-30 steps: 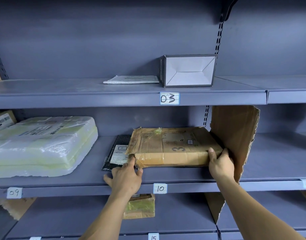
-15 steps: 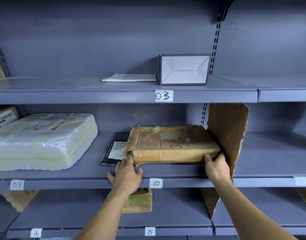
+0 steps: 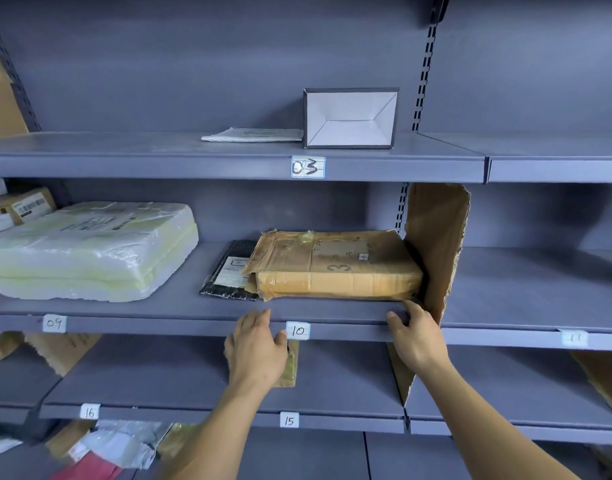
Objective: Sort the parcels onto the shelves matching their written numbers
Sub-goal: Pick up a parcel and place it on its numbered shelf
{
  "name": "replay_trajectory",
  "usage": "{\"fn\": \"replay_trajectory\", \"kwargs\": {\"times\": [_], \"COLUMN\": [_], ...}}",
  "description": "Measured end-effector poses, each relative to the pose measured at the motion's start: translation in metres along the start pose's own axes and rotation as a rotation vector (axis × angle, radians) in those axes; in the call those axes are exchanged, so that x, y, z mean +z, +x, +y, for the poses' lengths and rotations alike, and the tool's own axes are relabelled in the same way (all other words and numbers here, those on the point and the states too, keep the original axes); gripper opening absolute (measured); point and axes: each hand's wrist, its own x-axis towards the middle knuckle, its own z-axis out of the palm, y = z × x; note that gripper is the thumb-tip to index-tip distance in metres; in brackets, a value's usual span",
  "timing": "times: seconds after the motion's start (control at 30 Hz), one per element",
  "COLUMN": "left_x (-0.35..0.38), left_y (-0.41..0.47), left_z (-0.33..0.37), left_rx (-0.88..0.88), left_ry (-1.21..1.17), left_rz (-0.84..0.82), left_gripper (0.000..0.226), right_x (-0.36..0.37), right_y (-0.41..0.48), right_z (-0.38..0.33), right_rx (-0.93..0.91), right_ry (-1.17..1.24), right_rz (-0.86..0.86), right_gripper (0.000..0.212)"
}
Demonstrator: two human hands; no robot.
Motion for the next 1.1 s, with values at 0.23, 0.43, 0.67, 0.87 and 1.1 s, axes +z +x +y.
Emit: {"fn": "replay_trajectory", "kwargs": {"times": [0.23, 0.43, 0.67, 0.87, 1.1], "left_x": [0.007, 0.002, 0.001, 0.005, 0.027], "left_y": [-0.048, -0.074, -0.102, -0.134, -0.168], "left_z": [0.007, 0.010, -0.010, -0.024, 0.001], "left_rx": [0.019, 0.047, 0.071, 0.137, 0.207], "left_ry": [-0.015, -0.046, -0.103, -0.085, -0.122], "left_rz": [-0.056, -0.194, -0.333, -0.475, -0.586], "left_gripper": [0.048, 0.039, 0.053, 0.053, 0.053], "right_x": [0.009, 0.011, 0.010, 0.009, -0.020], "right_y": [-0.030, -0.060, -0.107, -0.163, -0.205], "right_z": [0.013, 0.025, 0.024, 0.033, 0.065], "right_rx": [-0.115, -0.025, 0.104, 0.187, 0.267], "right_ry": [-0.131, -0.148, -0.150, -0.166, -0.194], "right_rz": [-0.083, -0.191, -0.228, -0.291, -0.278], "right_gripper": [0.044, 0.040, 0.030, 0.037, 0.058]}}
